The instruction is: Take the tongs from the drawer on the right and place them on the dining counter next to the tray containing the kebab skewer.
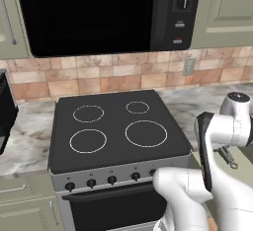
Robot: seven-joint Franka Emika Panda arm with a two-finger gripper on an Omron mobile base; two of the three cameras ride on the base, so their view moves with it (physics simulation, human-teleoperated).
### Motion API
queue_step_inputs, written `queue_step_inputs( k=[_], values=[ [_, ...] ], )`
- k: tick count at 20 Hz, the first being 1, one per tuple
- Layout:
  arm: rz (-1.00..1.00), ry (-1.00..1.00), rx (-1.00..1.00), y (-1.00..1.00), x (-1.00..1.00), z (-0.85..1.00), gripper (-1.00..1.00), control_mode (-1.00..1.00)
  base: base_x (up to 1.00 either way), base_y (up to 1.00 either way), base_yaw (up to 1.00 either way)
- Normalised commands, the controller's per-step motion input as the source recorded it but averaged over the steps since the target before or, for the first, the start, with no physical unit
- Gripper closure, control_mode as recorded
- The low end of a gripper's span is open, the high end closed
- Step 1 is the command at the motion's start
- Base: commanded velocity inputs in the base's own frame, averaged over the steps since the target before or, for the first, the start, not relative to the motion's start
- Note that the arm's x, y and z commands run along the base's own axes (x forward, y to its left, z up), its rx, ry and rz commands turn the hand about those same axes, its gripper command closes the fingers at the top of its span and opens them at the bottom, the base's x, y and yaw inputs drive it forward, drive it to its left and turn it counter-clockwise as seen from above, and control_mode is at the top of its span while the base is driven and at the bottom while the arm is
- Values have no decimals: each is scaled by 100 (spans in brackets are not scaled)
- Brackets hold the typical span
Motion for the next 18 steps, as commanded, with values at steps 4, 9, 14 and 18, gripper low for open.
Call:
queue_step_inputs(
  k=[4,9,14,18],
  values=[
    [1,-7,2,40,34,0,100,-100,0,0,0],
    [0,-6,6,27,27,2,100,-100,0,0,0],
    [-1,-1,8,3,9,16,100,-100,0,0,0],
    [-3,-2,11,0,5,24,100,-100,0,0,0]
  ],
)
